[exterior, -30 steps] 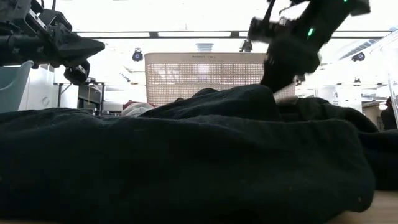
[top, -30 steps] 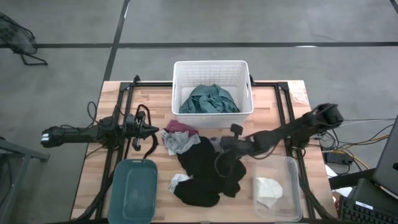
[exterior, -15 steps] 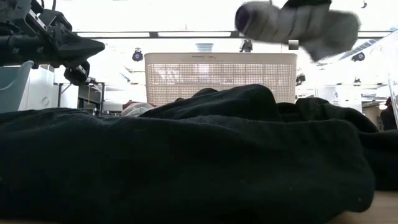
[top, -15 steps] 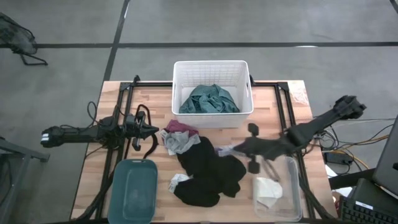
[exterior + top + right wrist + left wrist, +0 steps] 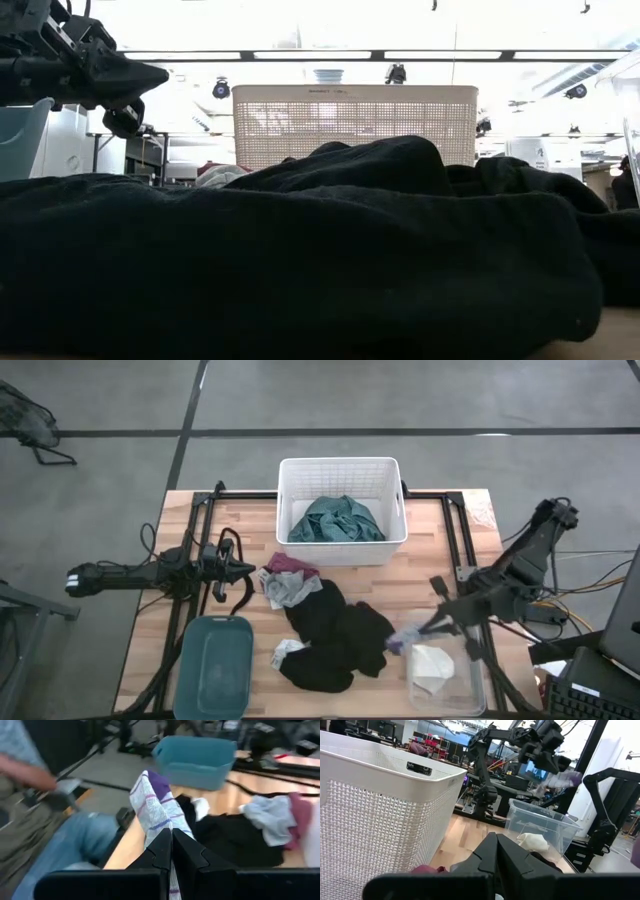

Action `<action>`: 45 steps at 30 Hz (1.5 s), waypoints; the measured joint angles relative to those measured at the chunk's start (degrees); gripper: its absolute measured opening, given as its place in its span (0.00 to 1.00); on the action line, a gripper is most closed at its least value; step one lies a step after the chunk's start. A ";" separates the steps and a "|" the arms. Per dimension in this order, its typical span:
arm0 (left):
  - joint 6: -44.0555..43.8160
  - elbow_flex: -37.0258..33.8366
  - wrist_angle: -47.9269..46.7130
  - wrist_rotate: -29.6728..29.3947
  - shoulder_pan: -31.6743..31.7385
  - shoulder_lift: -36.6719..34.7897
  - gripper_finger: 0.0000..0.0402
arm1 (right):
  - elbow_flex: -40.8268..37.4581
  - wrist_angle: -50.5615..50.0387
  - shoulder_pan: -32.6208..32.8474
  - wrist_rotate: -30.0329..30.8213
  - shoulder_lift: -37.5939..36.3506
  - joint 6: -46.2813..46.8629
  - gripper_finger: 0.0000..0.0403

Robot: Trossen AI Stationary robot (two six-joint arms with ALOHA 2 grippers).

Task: Pick & Place Cloths
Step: Put the gray sock into the transparent container, then put the gray underwear into the blue bin

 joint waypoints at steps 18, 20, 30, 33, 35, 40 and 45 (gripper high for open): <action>0.00 -0.02 0.10 -0.01 0.00 0.00 0.03 | -0.02 -12.45 12.65 -3.76 8.21 26.86 0.02; 0.00 0.00 0.11 0.00 -0.01 0.00 0.03 | -0.08 -12.44 12.65 -3.98 10.08 27.34 0.02; -0.01 -0.02 0.11 0.00 0.01 0.00 0.03 | -0.11 -12.43 12.61 -5.28 13.06 33.31 0.02; 0.00 0.00 0.09 0.00 -0.01 0.00 0.03 | -0.11 -12.39 12.46 -3.02 12.51 33.22 0.05; 0.00 0.00 0.09 0.00 0.02 0.00 0.03 | -0.11 -12.46 12.41 -2.01 12.11 33.03 0.07; 0.00 0.00 0.09 -0.01 0.01 -0.01 0.03 | -0.11 -12.44 12.41 -1.84 11.81 32.96 0.17; -0.02 0.00 0.07 0.00 0.02 0.00 0.03 | 0.29 -12.13 12.20 0.96 12.04 30.87 0.27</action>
